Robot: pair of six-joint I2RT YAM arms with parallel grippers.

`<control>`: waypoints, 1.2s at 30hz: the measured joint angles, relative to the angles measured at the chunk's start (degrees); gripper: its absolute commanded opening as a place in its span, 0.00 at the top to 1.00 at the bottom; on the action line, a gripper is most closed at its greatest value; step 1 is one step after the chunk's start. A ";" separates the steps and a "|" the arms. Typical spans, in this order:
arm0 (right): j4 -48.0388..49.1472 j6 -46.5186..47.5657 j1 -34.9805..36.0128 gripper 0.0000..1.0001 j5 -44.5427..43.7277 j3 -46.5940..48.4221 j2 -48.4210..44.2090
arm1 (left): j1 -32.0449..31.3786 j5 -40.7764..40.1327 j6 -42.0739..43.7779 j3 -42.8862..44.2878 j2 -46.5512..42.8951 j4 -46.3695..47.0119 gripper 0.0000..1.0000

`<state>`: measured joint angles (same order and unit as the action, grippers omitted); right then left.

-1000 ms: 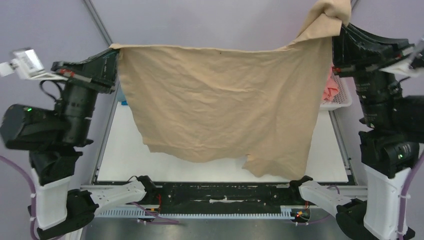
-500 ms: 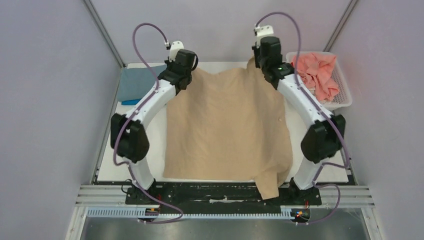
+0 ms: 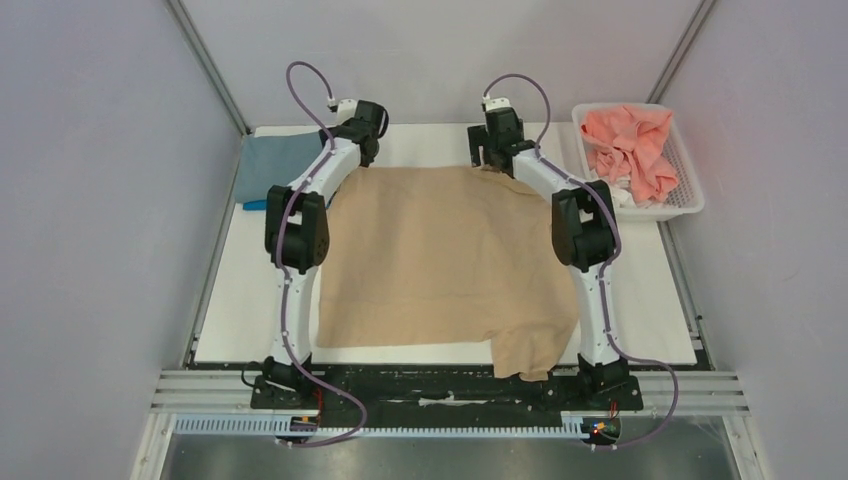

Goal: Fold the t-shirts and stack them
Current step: Flatten out the tshirt

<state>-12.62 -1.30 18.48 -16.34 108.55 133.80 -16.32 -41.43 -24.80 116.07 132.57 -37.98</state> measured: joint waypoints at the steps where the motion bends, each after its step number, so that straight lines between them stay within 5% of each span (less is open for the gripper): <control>1: 0.35 -0.70 -0.42 0.02 0.76 0.81 0.35 | 0.28 0.22 -0.04 0.52 0.00 -0.20 0.20; 7: 6.58 -1.81 -3.76 0.02 9.14 -4.44 -4.68 | 1.22 6.80 -0.24 -0.26 -2.38 -0.35 0.18; 15: 12.46 -2.73 -6.84 0.02 19.26 -20.55 -19.96 | -1.77 20.90 -2.43 -22.51 -20.76 5.92 0.17; 28: 13.90 -13.55 -13.42 0.02 29.97 -15.43 -3.89 | -3.41 30.49 -4.81 -33.22 -19.93 11.54 0.15; 36: 22.60 -19.82 -14.49 0.02 27.52 -29.75 -10.86 | -3.37 33.88 -6.25 -40.46 -20.50 14.19 0.15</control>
<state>9.98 -21.12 3.99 11.18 78.81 122.93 -19.68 -7.55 -31.05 75.61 112.07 -23.79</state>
